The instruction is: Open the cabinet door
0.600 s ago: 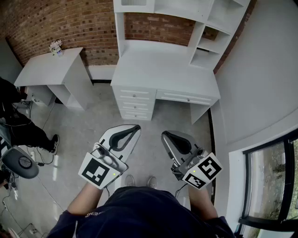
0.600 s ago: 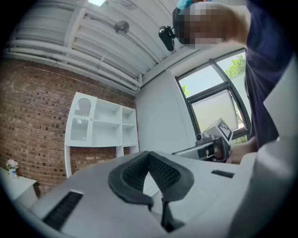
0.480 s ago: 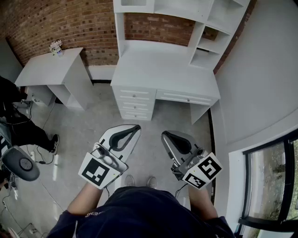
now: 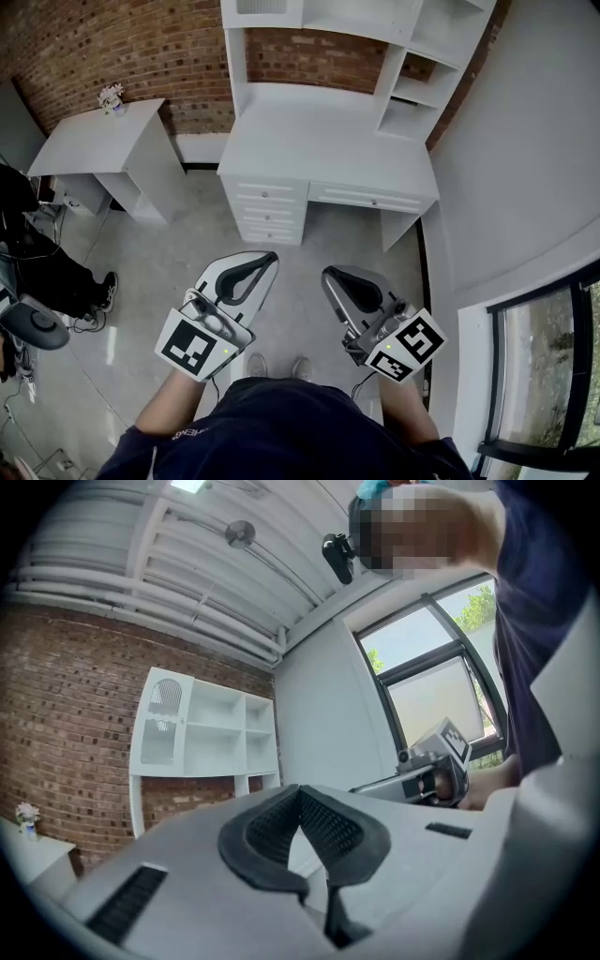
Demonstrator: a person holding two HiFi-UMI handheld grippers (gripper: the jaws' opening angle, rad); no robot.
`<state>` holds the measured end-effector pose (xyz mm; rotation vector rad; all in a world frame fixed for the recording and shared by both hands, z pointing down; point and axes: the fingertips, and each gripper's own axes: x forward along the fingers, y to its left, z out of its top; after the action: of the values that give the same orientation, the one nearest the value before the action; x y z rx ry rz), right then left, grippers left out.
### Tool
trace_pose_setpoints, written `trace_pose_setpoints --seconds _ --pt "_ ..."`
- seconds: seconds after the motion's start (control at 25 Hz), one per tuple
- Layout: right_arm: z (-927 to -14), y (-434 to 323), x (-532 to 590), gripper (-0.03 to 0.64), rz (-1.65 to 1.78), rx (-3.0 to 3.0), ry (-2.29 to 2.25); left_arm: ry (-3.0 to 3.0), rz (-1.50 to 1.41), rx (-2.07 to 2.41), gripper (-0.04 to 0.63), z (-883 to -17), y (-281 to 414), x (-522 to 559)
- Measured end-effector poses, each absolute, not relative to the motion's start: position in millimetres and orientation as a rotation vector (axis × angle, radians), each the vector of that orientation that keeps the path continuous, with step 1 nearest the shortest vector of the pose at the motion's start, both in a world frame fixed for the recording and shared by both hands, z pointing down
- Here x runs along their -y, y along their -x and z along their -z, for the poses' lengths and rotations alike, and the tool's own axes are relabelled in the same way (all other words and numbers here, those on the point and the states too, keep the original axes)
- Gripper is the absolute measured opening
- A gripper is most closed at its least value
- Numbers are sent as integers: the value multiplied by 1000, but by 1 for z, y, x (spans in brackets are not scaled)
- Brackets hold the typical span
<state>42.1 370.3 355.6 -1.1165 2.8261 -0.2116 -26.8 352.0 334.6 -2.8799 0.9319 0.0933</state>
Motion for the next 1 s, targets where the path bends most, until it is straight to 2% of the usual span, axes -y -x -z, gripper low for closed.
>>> trace_pose_setpoints --seconds 0.44,0.6,1.0 --pt "-373 -76 -387 26 255 -2888 1020 2854 -65 -1048 7 -351 -4 -369" --pt "-375 -80 -390 26 262 -2895 988 2853 16 -1070 8 -366 -4 -373" --pt "-384 -74 -367 26 304 -2903 971 2845 -26 -1126 8 -366 7 -349"
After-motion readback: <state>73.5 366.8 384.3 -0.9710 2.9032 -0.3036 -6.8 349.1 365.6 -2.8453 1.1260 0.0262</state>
